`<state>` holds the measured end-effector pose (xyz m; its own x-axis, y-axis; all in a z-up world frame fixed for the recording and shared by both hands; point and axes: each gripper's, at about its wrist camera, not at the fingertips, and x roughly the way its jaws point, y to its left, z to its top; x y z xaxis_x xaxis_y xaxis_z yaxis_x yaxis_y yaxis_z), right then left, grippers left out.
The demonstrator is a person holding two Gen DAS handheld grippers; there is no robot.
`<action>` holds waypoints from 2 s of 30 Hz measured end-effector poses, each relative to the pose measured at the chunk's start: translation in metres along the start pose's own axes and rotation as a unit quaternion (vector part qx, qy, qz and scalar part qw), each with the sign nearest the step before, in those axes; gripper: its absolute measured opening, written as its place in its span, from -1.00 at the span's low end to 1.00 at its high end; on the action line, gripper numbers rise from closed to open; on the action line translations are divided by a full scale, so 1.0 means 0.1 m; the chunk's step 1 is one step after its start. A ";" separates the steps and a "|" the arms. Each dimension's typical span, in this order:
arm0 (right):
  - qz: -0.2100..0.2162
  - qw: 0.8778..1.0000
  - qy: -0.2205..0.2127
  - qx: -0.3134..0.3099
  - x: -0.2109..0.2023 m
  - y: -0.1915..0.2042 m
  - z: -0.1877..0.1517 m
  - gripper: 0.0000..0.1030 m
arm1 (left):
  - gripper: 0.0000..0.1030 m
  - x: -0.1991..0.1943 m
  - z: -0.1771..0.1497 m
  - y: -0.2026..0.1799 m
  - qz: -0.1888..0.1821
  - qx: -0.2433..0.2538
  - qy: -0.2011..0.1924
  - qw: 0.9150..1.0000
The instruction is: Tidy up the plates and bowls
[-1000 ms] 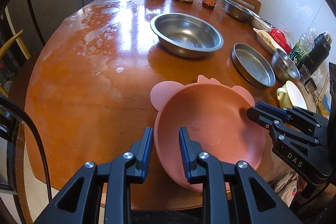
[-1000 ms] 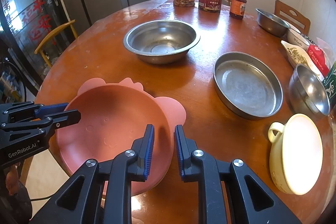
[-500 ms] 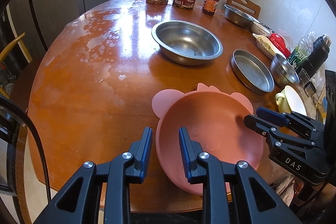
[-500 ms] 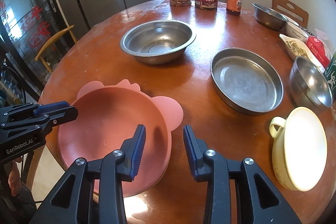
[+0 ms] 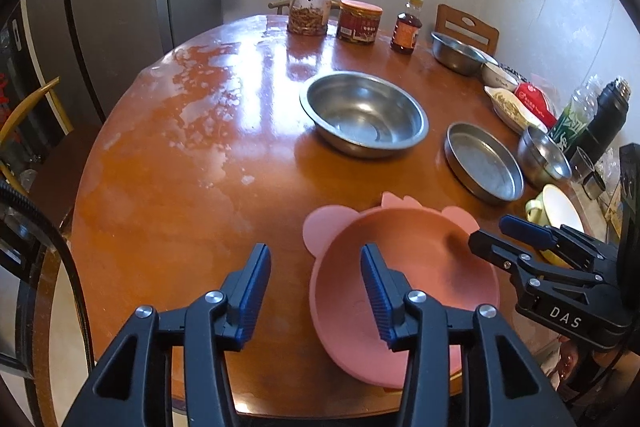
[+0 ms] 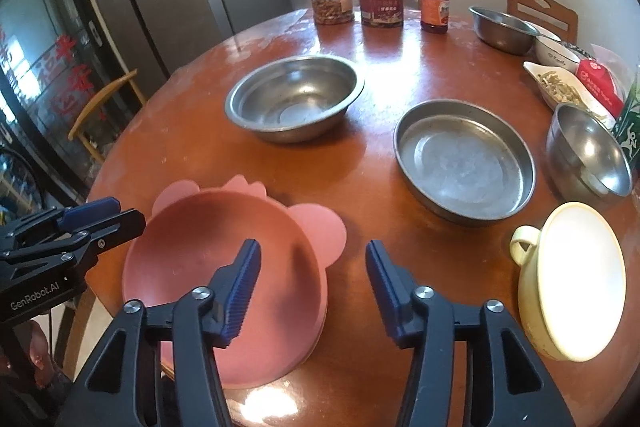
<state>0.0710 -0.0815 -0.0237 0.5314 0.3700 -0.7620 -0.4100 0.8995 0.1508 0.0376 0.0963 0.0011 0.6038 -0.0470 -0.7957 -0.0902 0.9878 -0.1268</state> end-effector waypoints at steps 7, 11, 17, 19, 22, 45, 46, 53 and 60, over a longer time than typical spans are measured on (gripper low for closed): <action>-0.001 1.000 -0.009 0.005 0.00 0.02 0.11 0.20 | 0.02 0.03 0.12 0.07 0.006 -0.005 -0.003 1.000; 0.004 1.000 -0.012 0.008 0.03 0.03 0.17 0.27 | 0.08 0.03 0.20 0.10 0.005 -0.007 -0.007 1.000; 0.002 1.000 -0.014 0.005 0.07 0.05 0.28 0.28 | 0.08 0.09 0.34 0.14 0.007 -0.009 -0.010 1.000; 0.004 1.000 -0.018 0.007 0.07 0.05 0.33 0.28 | 0.08 0.10 0.39 0.14 0.006 -0.005 -0.013 1.000; 0.003 1.000 -0.021 0.009 0.09 0.05 0.40 0.28 | 0.09 0.11 0.48 0.14 0.014 0.004 -0.021 1.000; -0.021 0.999 -0.031 0.037 0.37 -0.20 0.89 0.28 | 0.13 0.58 1.09 0.09 0.008 0.015 0.000 1.000; -0.021 0.999 -0.029 0.041 0.39 -0.22 0.90 0.28 | 0.13 0.61 1.10 0.09 0.008 0.014 0.004 1.000; -0.026 0.998 -0.024 0.052 0.52 -0.30 0.93 0.28 | 0.13 0.86 1.18 0.11 0.006 0.012 0.021 1.000; -0.027 0.998 -0.023 0.056 0.63 -0.33 1.01 0.28 | 0.13 1.01 1.24 0.17 -0.008 -0.004 0.033 0.999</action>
<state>0.1925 -0.0642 -0.0127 0.5859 0.3280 -0.7410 -0.2963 0.9378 0.1809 0.1950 0.1269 -0.0078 0.5525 -0.0733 -0.8303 -0.0876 0.9855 -0.1453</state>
